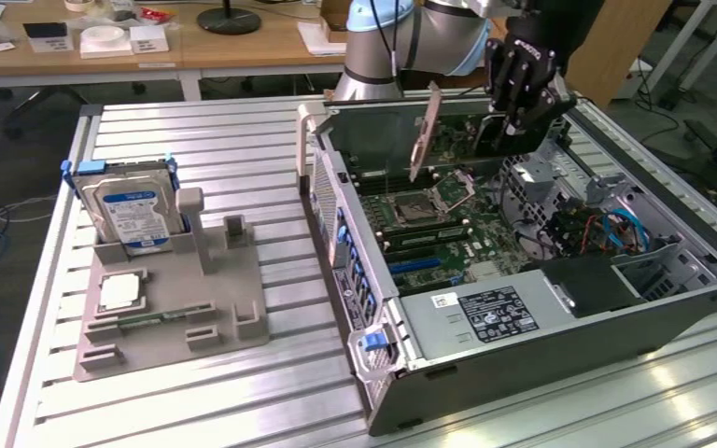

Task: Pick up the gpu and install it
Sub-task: 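Insert the gpu into the slot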

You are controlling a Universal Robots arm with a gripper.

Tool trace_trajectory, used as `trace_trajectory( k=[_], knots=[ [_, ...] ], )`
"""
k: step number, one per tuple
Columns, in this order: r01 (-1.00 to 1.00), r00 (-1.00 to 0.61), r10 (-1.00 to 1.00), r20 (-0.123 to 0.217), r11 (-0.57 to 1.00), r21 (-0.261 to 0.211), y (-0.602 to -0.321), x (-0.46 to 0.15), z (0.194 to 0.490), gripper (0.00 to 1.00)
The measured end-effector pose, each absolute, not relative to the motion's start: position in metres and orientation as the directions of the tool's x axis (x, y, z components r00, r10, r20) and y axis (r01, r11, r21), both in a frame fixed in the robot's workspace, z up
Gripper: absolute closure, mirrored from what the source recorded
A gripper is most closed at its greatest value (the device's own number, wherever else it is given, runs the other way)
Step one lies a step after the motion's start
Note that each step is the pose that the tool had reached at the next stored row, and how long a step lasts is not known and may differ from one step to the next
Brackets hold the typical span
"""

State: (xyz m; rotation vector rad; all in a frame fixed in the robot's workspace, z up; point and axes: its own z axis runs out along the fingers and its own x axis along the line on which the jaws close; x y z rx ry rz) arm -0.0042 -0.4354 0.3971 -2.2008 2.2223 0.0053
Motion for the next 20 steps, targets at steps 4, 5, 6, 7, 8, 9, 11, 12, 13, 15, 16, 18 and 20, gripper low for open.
trace_trajectory(
  k=[4,5,6,7,8,9,11,12,13,15,16,18,20],
  knots=[
    [-1.0,-0.01,-1.0,-0.012,0.01,-0.007,-0.435,-0.004,0.39,0.72],
    [-1.0,-0.01,-1.0,-0.012,0.01,-0.007,-0.435,-0.004,0.388,0.72],
    [-1.0,-0.009,-1.0,-0.012,0.009,-0.007,-0.435,-0.004,0.386,0.72],
    [-1.0,-0.009,-1.0,-0.012,0.009,-0.007,-0.435,-0.004,0.384,0.72],
    [-1.0,-0.009,-1.0,-0.012,0.009,-0.007,-0.436,-0.004,0.383,0.72],
    [-1.0,-0.008,-1.0,-0.012,0.008,-0.007,-0.436,-0.004,0.381,0.72],
    [-1.0,-0.008,-1.0,-0.012,0.008,-0.007,-0.435,-0.004,0.377,0.72],
    [-1.0,-0.008,-1.0,-0.012,0.008,-0.007,-0.435,-0.004,0.375,0.72],
    [-1.0,-0.008,-1.0,-0.012,0.008,-0.007,-0.435,-0.004,0.373,0.72],
    [-1.0,-0.008,-1.0,-0.012,0.008,-0.013,-0.435,-0.005,0.371,0.72],
    [-1.0,-0.007,-1.0,-0.012,0.008,-0.016,-0.435,-0.005,0.37,0.72],
    [-1.0,-0.007,-1.0,-0.012,0.008,-0.018,-0.435,-0.008,0.366,0.72],
    [-1.0,-0.008,-1.0,-0.012,0.008,-0.019,-0.435,-0.012,0.363,0.72]
  ],
)
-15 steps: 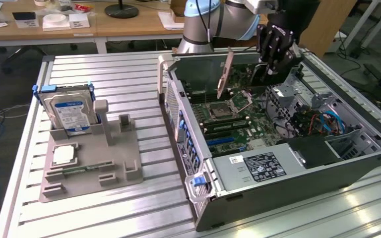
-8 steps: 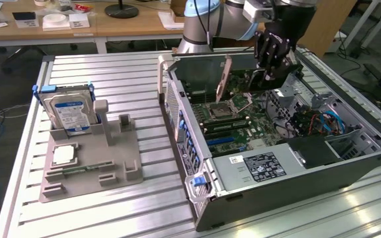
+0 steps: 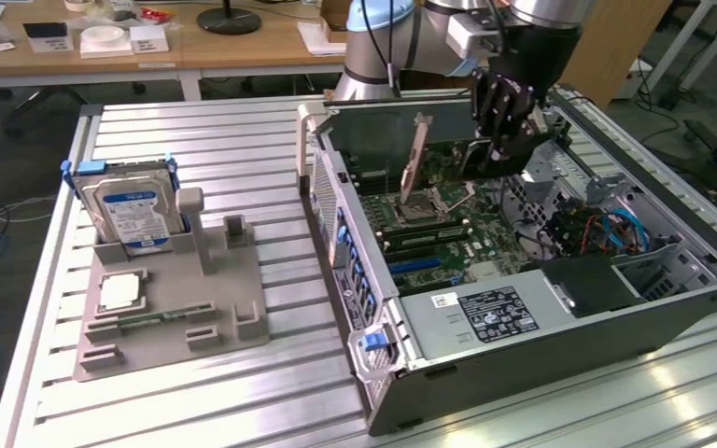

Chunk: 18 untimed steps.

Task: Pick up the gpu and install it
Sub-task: 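Insert the gpu into the slot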

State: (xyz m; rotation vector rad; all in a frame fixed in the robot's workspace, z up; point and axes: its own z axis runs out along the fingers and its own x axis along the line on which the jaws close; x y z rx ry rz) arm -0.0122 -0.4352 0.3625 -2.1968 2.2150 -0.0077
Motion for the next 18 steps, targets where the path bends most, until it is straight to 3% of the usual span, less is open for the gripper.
trace_trajectory(
  k=[18],
  knots=[
    [-1.0,-0.009,-1.0,-0.012,0.01,-0.021,-0.44,-0.034,0.331,0.72]
  ],
)
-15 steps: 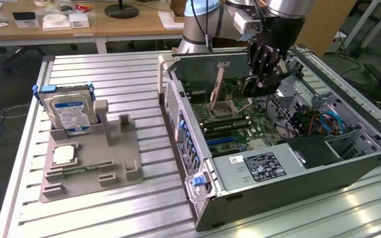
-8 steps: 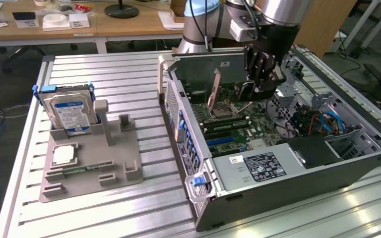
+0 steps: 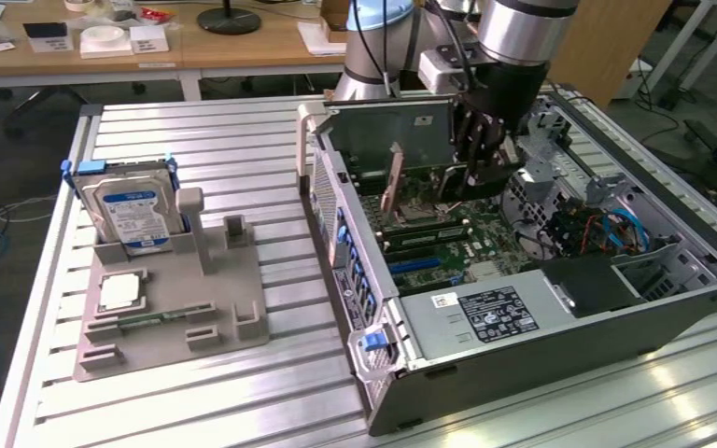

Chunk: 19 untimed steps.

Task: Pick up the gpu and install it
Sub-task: 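Insert the gpu into the slot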

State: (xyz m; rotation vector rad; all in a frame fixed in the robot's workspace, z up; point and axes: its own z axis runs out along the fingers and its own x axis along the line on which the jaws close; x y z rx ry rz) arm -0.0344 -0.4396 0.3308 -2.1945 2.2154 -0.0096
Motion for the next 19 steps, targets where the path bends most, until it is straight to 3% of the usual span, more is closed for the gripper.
trace_trajectory(
  k=[19],
  knots=[
    [-0.999,-0.031,-0.999,-0.012,0.031,-0.021,-0.459,-0.042,0.3,0.72]
  ],
)
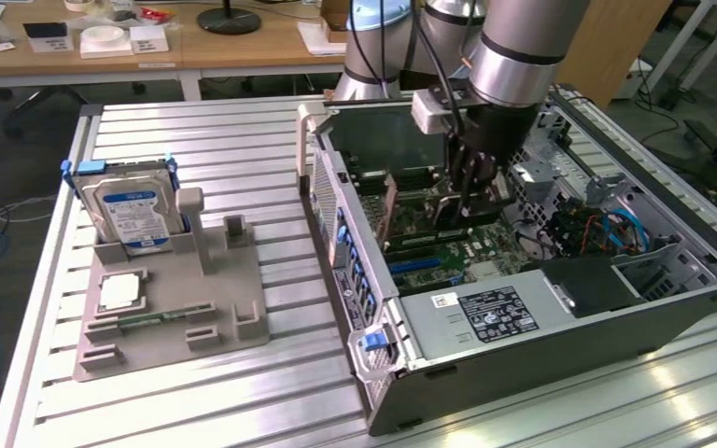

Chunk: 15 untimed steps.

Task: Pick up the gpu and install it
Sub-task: 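Insert the gpu into the slot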

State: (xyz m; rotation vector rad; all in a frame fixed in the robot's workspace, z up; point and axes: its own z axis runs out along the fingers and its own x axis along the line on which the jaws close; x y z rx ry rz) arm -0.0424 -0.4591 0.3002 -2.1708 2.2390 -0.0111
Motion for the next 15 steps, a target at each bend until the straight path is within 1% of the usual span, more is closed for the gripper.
trace_trajectory(
  k=[15],
  knots=[
    [-0.999,-0.031,-0.999,-0.011,0.031,-0.021,-0.46,-0.05,0.277,0.72]
  ],
)
